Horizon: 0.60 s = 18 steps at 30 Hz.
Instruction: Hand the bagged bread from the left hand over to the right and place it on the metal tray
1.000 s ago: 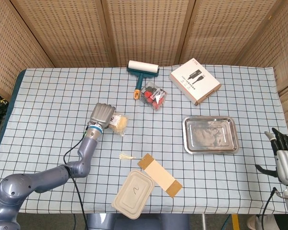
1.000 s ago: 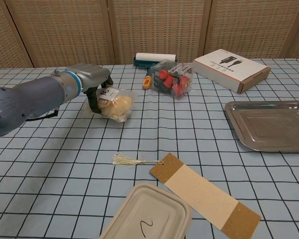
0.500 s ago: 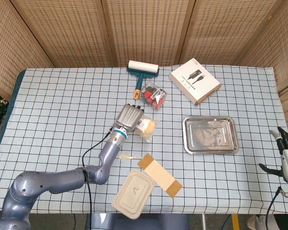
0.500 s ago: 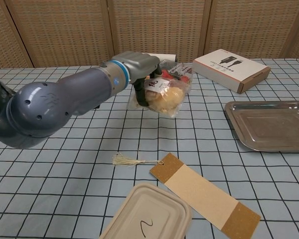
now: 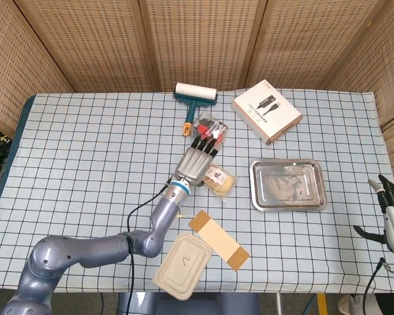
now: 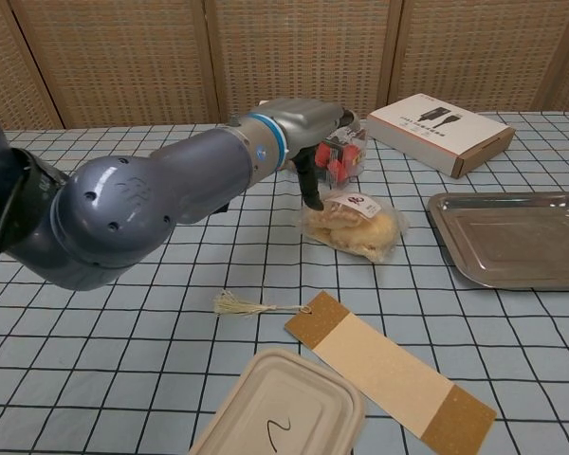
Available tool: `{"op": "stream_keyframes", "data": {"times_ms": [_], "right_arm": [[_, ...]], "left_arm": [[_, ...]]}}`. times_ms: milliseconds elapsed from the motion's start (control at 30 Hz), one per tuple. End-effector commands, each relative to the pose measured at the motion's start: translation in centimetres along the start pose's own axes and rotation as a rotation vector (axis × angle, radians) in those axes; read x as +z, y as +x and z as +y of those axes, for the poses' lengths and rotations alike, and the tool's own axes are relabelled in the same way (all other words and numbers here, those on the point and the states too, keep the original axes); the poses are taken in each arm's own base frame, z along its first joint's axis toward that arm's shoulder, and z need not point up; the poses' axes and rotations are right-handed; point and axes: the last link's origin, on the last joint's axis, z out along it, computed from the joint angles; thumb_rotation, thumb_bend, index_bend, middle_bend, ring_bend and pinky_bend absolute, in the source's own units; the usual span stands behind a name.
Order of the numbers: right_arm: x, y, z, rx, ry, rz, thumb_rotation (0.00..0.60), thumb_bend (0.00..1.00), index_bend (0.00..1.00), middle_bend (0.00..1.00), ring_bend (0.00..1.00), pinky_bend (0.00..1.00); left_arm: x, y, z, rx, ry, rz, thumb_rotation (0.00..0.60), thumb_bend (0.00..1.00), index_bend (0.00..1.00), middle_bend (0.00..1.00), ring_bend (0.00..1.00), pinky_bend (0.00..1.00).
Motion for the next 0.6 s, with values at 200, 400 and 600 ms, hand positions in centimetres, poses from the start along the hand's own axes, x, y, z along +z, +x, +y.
{"op": "stream_keyframes", "data": {"times_ms": [200,400,600], "right_arm": [[0.0,-0.8,-0.2,-0.019,-0.010,-0.022,0.600,0.08,0.13,0.00,0.00,0.08],[0.2,-1.5,-0.6,-0.038,-0.008,-0.034,0.600,0.08,0.13,0.00,0.00,0.08],[0.4,-2.0,-1.1,-0.046,-0.004,-0.034,0.600,0.08,0.12,0.00,0.00,0.08]], "left_arm": [[-6.6,1.9,-8.0,-0.041,0.106,0.055,0.600,0.00,0.00,0.00,0.00,0.00],[-13.7,2.8,-13.4,0.010,0.216,0.088,0.600,0.00,0.00,0.00,0.00,0.00],[-20.5,2.7,-18.0,0.085,0.354,0.143,0.600,0.00,0.00,0.00,0.00,0.00]]}}
